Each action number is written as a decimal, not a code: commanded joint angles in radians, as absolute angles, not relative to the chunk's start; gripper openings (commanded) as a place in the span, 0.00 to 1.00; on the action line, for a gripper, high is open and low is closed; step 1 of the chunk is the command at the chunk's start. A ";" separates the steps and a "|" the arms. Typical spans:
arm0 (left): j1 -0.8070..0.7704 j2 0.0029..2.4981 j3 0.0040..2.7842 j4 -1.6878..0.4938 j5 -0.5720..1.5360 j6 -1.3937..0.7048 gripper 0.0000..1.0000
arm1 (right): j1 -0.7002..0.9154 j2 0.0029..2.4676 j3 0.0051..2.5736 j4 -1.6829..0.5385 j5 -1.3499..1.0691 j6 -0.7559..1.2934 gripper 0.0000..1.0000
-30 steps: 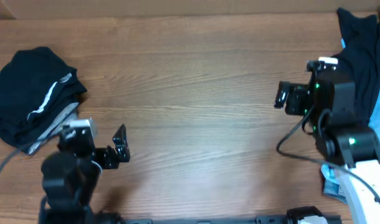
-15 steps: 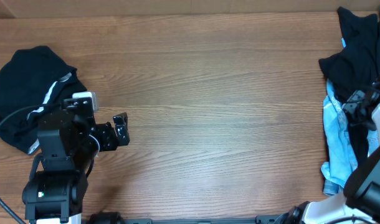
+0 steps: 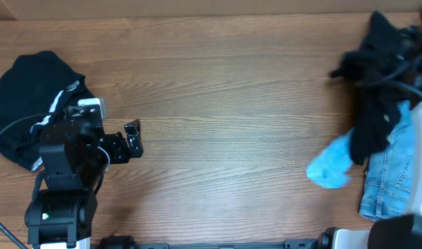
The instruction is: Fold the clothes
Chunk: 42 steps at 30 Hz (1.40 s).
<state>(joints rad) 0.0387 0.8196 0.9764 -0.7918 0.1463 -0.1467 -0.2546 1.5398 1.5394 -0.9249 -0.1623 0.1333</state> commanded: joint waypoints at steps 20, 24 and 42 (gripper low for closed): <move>0.032 0.835 1.003 -0.736 0.315 -0.135 1.00 | 0.079 1.724 1.539 -1.038 0.098 0.259 0.74; -0.022 0.984 1.003 -0.756 0.413 -0.213 1.00 | -0.064 1.729 1.430 -1.039 -0.024 0.217 0.74; -0.223 1.304 1.003 -0.747 0.412 -0.225 1.00 | -0.109 1.732 0.969 -0.896 0.353 0.490 0.74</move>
